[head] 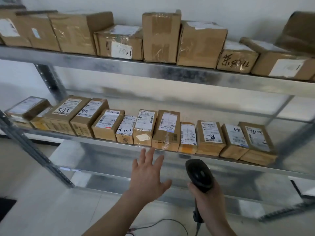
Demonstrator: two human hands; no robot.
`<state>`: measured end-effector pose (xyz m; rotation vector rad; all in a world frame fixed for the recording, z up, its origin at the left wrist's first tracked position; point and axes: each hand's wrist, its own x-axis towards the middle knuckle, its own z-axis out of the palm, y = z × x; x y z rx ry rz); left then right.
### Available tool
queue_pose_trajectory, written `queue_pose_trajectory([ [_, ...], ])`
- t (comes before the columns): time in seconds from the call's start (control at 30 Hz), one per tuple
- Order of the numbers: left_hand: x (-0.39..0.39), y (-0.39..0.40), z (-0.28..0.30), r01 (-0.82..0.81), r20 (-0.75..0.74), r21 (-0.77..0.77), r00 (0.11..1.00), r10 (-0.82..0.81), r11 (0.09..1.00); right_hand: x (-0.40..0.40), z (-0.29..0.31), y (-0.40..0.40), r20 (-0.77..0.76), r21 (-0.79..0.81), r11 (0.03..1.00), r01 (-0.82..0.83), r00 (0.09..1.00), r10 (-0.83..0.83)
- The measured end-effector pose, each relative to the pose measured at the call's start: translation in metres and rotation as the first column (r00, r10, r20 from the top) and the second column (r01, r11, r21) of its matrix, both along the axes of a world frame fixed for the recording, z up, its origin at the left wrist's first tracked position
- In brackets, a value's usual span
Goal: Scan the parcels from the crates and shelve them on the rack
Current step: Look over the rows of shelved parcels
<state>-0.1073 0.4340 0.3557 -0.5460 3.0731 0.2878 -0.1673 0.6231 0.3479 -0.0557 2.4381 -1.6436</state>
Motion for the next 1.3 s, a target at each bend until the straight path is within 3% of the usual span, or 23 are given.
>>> queue_pose_trajectory([
  [0.4,0.019,-0.03,-0.07,0.051,0.074,0.01,0.996,-0.052,0.999,0.001,-0.082,-0.014,0.087,0.12,0.992,0.04,0.995,-0.05],
  [1.3,-0.057,-0.015,-0.192,-0.036,0.153,0.035,0.988,0.03,0.999,-0.087,-0.226,-0.033,0.183,0.121,0.991,0.057,0.98,-0.079],
])
